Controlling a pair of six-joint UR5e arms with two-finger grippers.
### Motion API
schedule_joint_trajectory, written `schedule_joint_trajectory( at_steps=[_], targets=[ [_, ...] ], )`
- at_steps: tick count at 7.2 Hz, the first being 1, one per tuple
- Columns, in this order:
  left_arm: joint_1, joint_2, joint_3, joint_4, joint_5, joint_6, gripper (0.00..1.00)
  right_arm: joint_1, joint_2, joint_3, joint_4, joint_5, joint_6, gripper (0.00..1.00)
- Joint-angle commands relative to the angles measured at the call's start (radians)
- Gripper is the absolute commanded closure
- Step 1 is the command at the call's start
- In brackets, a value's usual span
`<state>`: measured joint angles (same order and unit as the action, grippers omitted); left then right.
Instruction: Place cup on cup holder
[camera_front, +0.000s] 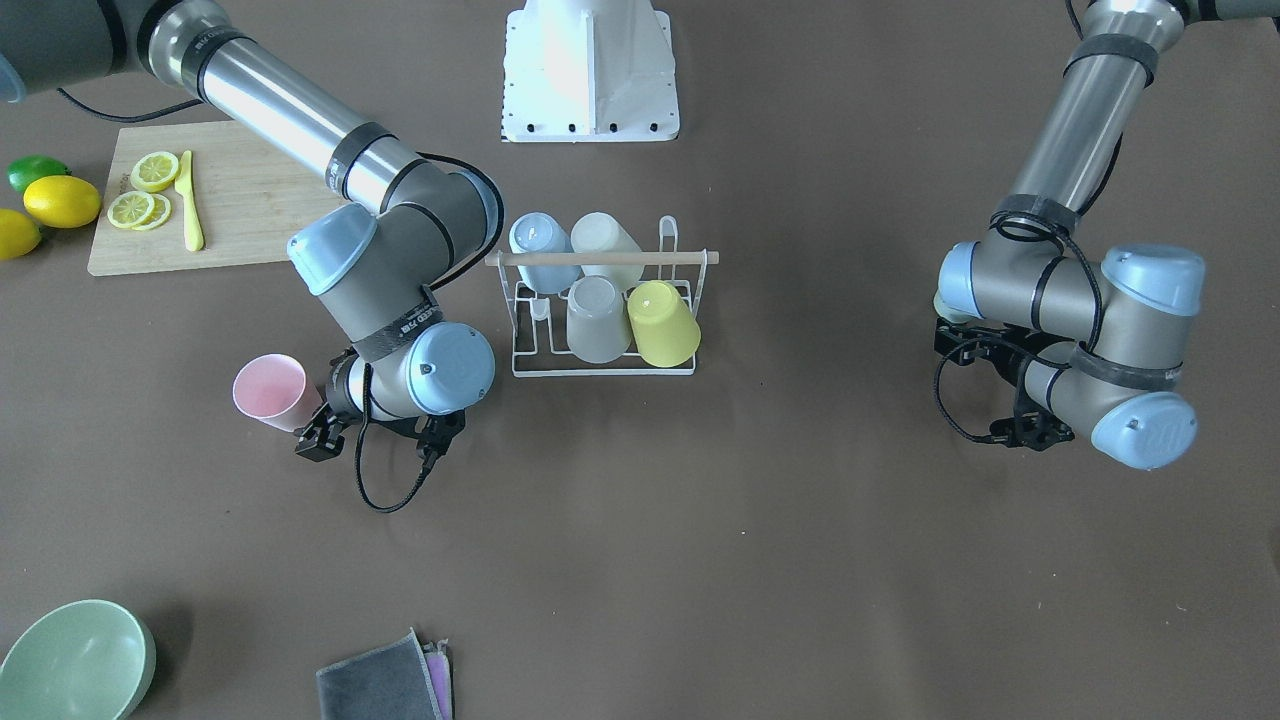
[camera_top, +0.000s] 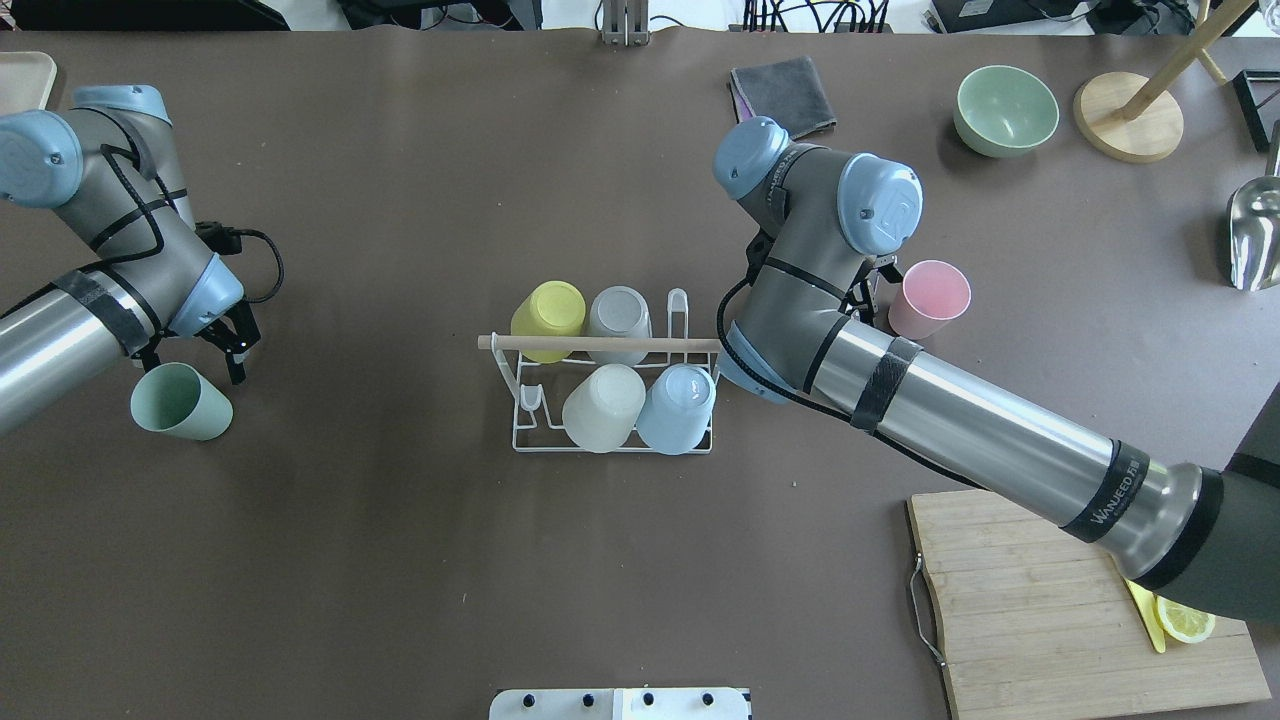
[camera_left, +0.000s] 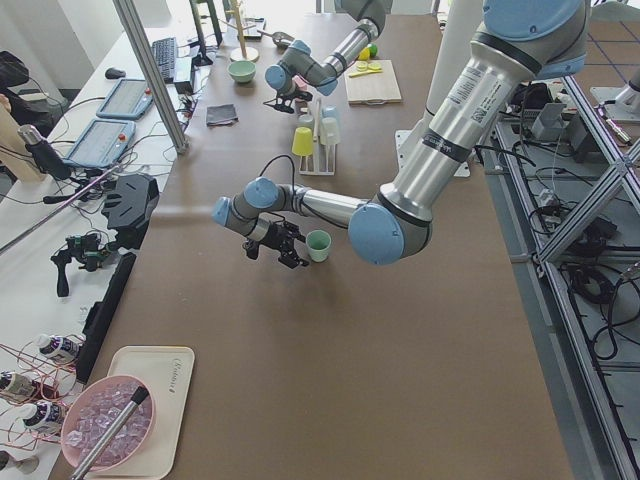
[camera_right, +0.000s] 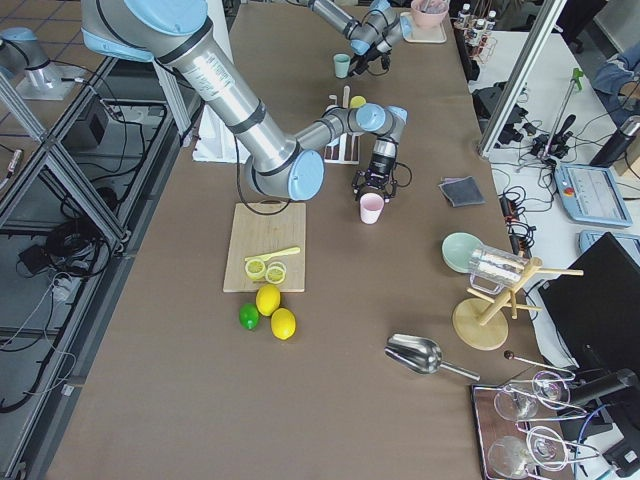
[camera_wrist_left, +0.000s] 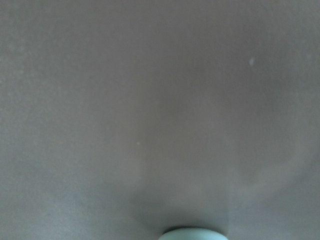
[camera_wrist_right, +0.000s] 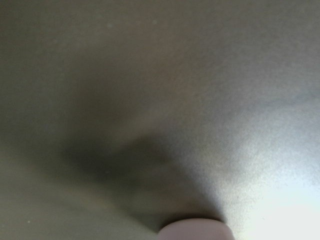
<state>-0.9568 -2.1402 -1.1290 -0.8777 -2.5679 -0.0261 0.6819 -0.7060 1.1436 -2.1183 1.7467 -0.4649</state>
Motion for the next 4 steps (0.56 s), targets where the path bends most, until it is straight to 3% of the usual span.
schedule_joint_trajectory(
  at_steps=[1, 4],
  targets=[
    [0.013, 0.000, 0.000, 0.038, -0.011, 0.002, 0.02, -0.007, -0.006, -0.001, -0.009, -0.050, -0.044, 0.00],
    [0.015, 0.008, 0.000, 0.069, -0.011, 0.037, 0.02, -0.007, -0.013, -0.002, -0.011, -0.084, -0.081, 0.00]
  ],
)
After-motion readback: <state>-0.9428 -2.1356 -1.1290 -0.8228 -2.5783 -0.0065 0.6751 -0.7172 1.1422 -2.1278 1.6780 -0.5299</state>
